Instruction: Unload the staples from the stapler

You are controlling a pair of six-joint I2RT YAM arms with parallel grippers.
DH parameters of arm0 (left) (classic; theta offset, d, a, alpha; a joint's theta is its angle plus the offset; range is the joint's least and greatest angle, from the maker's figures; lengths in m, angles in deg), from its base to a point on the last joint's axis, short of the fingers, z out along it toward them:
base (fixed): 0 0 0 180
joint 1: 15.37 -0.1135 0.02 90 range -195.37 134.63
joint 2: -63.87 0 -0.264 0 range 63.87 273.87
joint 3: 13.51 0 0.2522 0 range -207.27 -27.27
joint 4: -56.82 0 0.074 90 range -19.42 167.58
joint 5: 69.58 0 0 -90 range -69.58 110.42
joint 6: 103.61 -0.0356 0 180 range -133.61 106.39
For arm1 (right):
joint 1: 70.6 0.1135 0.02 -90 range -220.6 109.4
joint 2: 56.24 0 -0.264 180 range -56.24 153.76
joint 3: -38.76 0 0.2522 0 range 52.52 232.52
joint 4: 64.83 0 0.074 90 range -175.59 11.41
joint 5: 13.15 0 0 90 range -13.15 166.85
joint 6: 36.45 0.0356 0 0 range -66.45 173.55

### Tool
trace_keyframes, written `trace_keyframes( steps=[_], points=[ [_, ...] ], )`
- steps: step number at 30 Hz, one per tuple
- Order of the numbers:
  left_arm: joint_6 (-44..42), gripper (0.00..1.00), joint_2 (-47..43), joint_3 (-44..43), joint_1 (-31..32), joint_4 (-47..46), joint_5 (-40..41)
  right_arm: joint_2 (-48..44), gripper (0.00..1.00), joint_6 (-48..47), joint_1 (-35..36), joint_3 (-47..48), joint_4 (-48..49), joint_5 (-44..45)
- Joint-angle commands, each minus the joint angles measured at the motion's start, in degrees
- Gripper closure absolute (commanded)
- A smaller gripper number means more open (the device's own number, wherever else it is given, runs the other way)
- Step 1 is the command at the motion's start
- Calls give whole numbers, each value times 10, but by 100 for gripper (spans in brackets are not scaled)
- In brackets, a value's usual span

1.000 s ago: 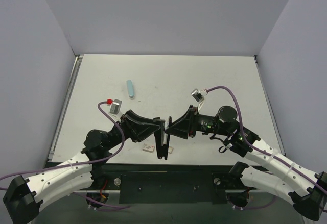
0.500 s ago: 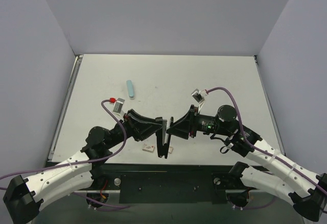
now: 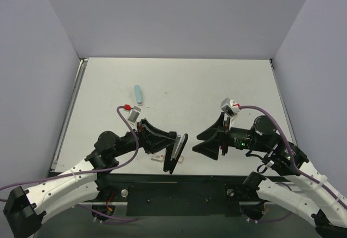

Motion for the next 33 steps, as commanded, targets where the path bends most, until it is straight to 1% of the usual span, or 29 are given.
trace_keyframes(
  steps=[1,4,13,18,22,27,33],
  points=[
    [-16,100,6,-57,-2,-41,-58,9,43,-68,-4,42,-69,-2],
    [-35,100,21,-70,-1,-37,-110,20,43,-98,-4,61,-91,-26],
    [-128,100,32,-95,-1,28,-186,60,47,-174,-2,92,-144,-63],
    [-138,100,48,-98,0,21,-230,77,48,-197,10,101,-152,-79],
    [-137,100,60,-97,1,12,-241,97,48,-208,33,101,-153,-72],
    [-136,100,68,-99,1,6,-248,122,49,-219,76,107,-152,-43],
    [-133,100,67,-99,5,-6,-253,140,51,-222,84,108,-145,-40]
  ],
)
